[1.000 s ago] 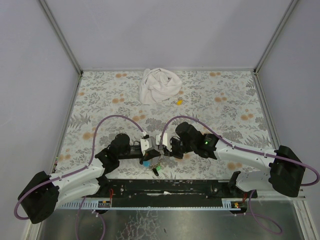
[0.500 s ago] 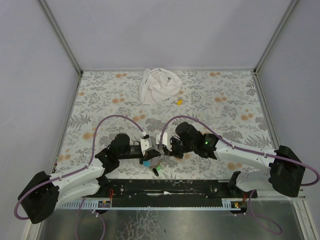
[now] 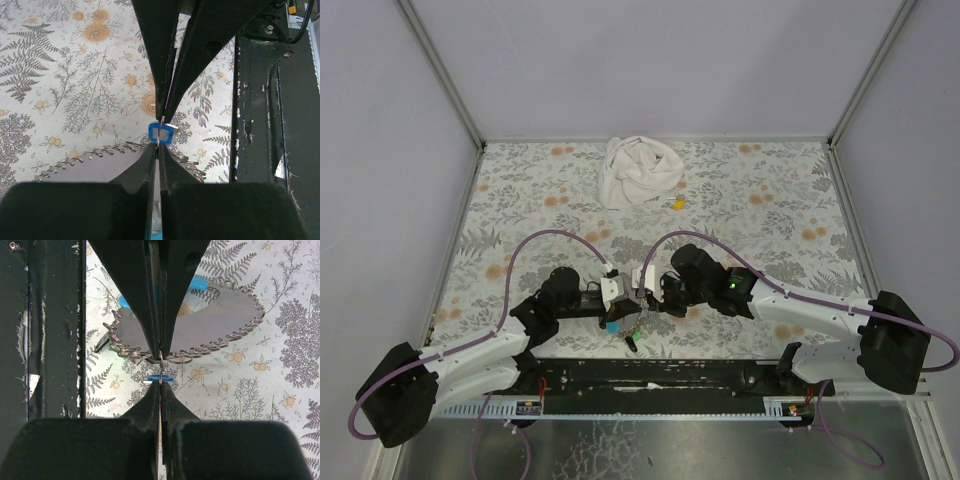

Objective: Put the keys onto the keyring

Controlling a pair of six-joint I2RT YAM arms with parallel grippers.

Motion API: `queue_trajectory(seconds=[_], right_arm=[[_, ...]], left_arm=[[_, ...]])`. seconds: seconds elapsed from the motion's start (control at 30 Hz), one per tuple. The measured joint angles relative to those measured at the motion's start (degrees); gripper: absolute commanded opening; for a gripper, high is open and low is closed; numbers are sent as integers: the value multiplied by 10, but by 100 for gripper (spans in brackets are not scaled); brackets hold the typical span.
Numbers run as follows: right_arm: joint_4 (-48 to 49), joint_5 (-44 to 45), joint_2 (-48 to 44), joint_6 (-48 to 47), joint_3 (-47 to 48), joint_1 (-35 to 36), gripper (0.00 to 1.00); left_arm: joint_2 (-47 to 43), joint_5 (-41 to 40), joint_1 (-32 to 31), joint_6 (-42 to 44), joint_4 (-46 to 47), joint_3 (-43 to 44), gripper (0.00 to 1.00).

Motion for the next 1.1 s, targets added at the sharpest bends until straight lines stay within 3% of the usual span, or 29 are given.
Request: queue_trajectory(seconds=[1.1], right_arm=[[0,4,0,2,0,0,0]], left_arm=[[0,-3,0,0,0,0,0]])
